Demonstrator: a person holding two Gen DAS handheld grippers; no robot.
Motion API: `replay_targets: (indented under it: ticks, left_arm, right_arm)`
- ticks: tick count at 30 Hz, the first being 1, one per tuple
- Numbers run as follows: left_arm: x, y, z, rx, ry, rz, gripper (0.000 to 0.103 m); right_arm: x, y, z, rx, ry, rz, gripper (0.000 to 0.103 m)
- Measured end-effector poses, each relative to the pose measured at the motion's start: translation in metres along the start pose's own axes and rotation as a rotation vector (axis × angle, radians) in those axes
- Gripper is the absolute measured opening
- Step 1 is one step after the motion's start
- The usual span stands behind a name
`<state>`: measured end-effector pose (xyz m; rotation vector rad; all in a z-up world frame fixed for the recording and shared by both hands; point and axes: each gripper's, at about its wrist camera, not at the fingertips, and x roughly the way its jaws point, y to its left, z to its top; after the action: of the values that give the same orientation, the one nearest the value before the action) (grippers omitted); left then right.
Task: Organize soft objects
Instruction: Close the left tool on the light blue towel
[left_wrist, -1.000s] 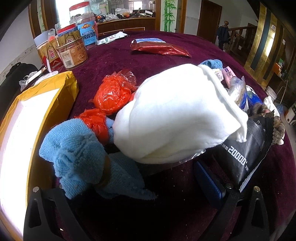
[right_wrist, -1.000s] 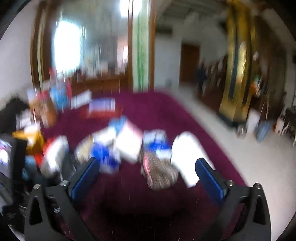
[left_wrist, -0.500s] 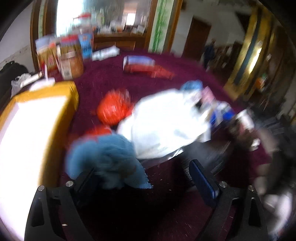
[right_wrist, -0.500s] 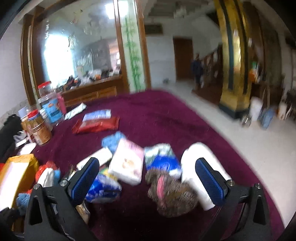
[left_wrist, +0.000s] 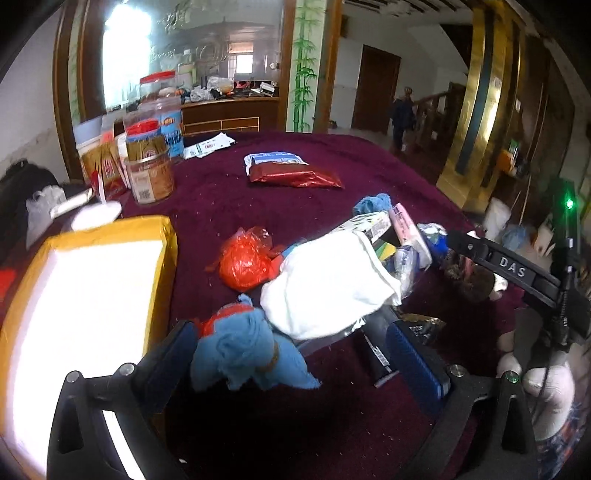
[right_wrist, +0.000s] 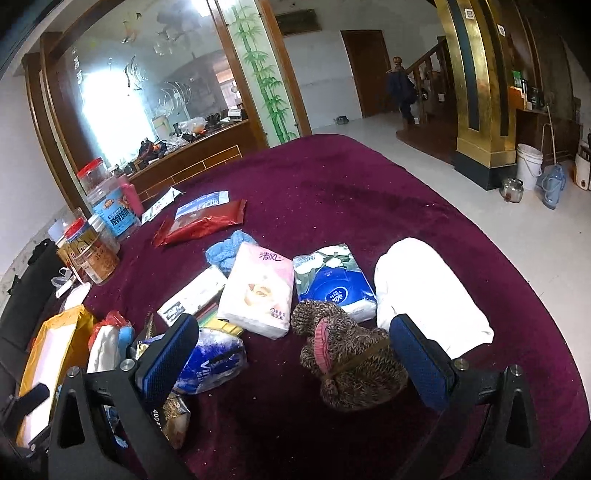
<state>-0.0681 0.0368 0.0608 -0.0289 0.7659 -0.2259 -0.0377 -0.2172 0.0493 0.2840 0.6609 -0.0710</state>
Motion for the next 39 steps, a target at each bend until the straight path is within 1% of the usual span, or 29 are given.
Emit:
replay_targets:
  ticks: [4,7,9,10,12,14,17,18,19,20,23,28,31,34,39]
  left_arm:
    - [0.005,-0.001,0.001,0.045,0.007,0.062,0.103]
    - [0.012,0.009,-0.004,0.032,0.040,0.070,0.101]
    - [0.017,0.016,-0.006,0.014,0.064,0.059,0.093]
    - [0.021,0.020,-0.006,-0.004,0.082,0.048,0.084]
    - [0.029,0.026,-0.006,-0.049,0.125,0.021,0.081]
    - [0.036,0.029,-0.007,-0.086,0.155,-0.010,0.070]
    - [0.036,0.027,-0.009,-0.074,0.142,0.036,0.057]
    - [0.035,0.029,-0.010,-0.086,0.137,0.039,0.054]
    - [0.032,0.033,-0.009,-0.107,0.128,0.028,0.044]
    - [0.028,0.038,-0.009,-0.133,0.118,0.012,0.038]
    - [0.018,0.046,-0.007,-0.173,0.091,-0.035,0.034]
    - [0.004,0.050,-0.005,-0.188,0.035,-0.033,0.033]
    - [-0.004,0.054,-0.005,-0.209,0.018,-0.052,0.033]
    - [-0.021,0.063,-0.003,-0.237,-0.009,-0.068,0.033]
    - [-0.057,0.077,-0.002,-0.243,-0.065,-0.103,0.033]
  right_arm:
    - [0.000,0.004,0.000,-0.017,0.001,0.001,0.103]
    - [0.001,0.006,0.000,-0.028,0.001,0.000,0.103]
    - [0.000,0.007,0.000,-0.030,0.001,0.000,0.103]
    - [0.001,0.007,0.000,-0.029,0.002,-0.002,0.103]
    - [0.001,0.007,0.000,-0.028,0.002,-0.005,0.103]
    - [0.000,0.007,-0.001,-0.029,0.003,-0.011,0.103]
    - [0.001,0.009,-0.001,-0.041,0.004,-0.020,0.103]
    - [0.001,0.010,-0.001,-0.044,0.004,-0.022,0.103]
    - [0.001,0.009,-0.001,-0.046,0.004,-0.024,0.103]
    - [0.001,0.009,-0.001,-0.048,0.004,-0.026,0.103]
    - [0.002,0.010,-0.001,-0.050,0.004,-0.029,0.103]
    - [0.002,0.010,-0.002,-0.053,0.005,-0.035,0.103]
    - [0.002,0.010,-0.002,-0.056,0.005,-0.033,0.103]
    - [0.003,0.010,-0.003,-0.063,0.005,-0.036,0.103]
    - [0.003,0.012,-0.005,-0.080,0.006,-0.055,0.103]
